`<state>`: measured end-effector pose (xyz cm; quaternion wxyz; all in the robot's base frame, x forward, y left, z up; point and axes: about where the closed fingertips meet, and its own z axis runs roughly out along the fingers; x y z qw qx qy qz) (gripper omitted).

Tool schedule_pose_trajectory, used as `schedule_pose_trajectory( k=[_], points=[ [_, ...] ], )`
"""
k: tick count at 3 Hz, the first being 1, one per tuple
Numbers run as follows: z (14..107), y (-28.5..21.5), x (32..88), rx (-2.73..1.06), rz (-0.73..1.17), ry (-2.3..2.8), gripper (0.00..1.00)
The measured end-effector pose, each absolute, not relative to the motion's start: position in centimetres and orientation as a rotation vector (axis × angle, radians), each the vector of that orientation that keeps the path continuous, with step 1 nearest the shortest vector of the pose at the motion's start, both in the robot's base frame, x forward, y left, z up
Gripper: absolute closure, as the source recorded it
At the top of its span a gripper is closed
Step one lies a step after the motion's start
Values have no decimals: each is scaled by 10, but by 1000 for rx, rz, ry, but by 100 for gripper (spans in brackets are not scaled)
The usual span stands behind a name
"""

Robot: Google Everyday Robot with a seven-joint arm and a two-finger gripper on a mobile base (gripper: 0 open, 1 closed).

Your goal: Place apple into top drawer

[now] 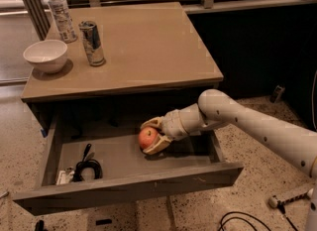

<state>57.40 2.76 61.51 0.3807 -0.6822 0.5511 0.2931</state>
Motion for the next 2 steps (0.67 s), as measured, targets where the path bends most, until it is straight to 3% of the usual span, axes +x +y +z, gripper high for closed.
schedule_pose_trajectory(
  k=[2],
  points=[
    [617, 28, 574, -1742, 748, 1407, 59]
  ],
)
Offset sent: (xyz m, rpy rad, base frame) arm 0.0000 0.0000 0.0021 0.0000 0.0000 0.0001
